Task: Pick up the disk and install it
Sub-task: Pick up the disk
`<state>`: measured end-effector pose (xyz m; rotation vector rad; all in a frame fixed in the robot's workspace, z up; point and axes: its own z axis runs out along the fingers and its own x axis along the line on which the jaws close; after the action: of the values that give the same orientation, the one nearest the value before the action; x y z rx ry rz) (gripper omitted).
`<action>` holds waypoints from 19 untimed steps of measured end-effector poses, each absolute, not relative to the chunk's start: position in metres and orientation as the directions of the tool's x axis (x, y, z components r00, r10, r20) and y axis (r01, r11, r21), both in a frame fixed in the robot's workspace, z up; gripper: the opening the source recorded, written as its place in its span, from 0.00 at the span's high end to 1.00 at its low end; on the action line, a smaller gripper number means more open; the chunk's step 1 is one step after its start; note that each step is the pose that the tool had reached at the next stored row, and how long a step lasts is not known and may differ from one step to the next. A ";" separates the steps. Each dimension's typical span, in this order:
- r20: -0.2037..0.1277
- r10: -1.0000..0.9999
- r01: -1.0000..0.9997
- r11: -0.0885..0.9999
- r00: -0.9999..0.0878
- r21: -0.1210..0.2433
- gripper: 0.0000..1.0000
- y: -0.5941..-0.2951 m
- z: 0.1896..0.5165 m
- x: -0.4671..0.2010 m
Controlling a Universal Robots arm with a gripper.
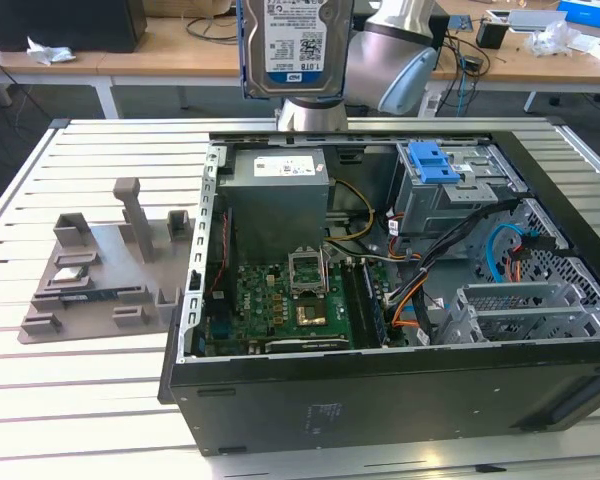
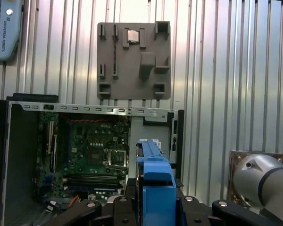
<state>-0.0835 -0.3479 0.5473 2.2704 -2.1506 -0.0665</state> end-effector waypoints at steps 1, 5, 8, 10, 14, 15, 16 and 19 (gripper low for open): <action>-0.022 -0.998 -0.998 -0.055 0.054 0.039 0.64 -0.348 0.547 -0.081; -0.021 -0.998 -0.998 -0.055 0.054 0.039 0.64 -0.350 0.547 -0.069; -0.021 -0.998 -0.998 -0.055 0.054 0.039 0.64 -0.351 0.547 -0.063; -0.022 -0.998 -0.998 -0.054 0.054 0.039 0.64 -0.352 0.547 -0.058; -0.022 -0.998 -0.998 -0.055 0.054 0.039 0.64 -0.353 0.547 -0.051; -0.022 -0.998 -0.998 -0.055 0.054 0.039 0.64 -0.354 0.546 -0.049; -0.022 -0.998 -0.998 -0.054 0.054 0.040 0.64 -0.355 0.546 -0.047; -0.022 -0.998 -0.998 -0.055 0.054 0.040 0.64 -0.360 0.546 -0.040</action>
<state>-0.0403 -0.3595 0.5463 2.2699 -2.1502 -0.0678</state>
